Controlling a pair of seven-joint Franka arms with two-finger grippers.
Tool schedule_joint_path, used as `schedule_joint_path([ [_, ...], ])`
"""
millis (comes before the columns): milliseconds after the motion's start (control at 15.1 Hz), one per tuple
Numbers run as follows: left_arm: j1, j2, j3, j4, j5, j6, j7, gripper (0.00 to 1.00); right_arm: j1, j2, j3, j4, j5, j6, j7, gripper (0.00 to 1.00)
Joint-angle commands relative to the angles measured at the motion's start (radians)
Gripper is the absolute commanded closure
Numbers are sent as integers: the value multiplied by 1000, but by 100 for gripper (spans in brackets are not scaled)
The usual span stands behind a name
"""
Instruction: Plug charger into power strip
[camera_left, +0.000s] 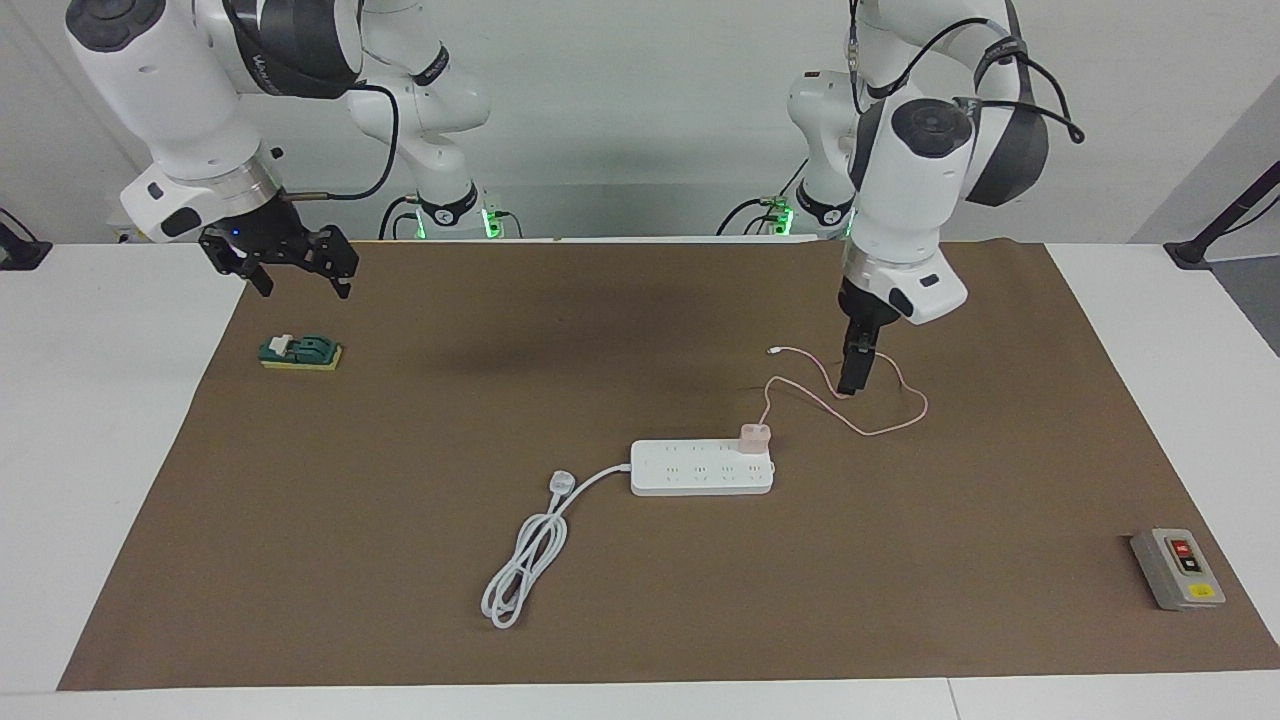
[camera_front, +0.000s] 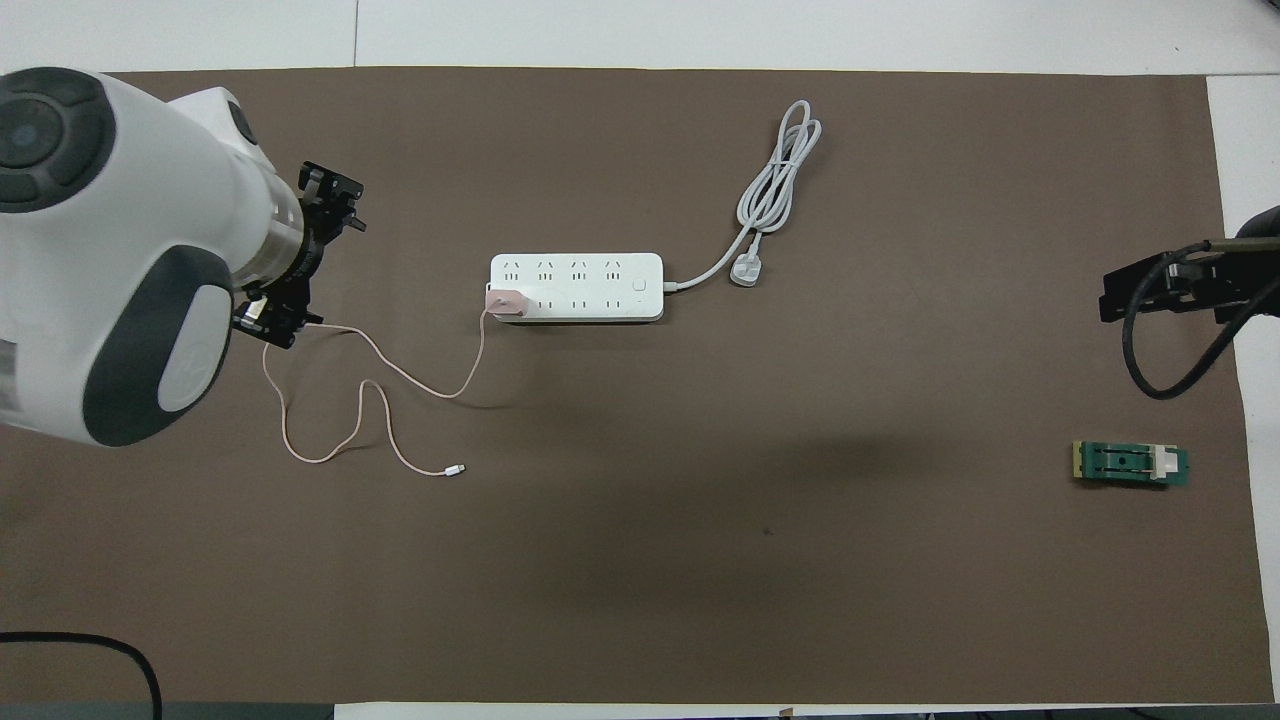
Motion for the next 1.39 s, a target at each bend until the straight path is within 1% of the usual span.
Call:
schedule_joint_path([
  [0, 69, -41, -5, 2, -18, -55, 200, 0, -8, -10, 1, -3, 18, -11, -18, 0],
  [331, 167, -85, 5, 8, -18, -118, 547, 0, -8, -9, 1, -3, 18, -11, -18, 0],
  [994, 335, -105, 7, 5, -21, -127, 1139, 0, -8, -9, 1, -2, 18, -11, -18, 0],
  [1127, 327, -105, 1, -1, -36, -123, 1153, 0, -8, -10, 1, -3, 18, -11, -18, 0],
  [1325, 321, -125, -10, -27, -43, -141, 1147, 0, -8, -10, 3, -3, 18, -11, -18, 0],
])
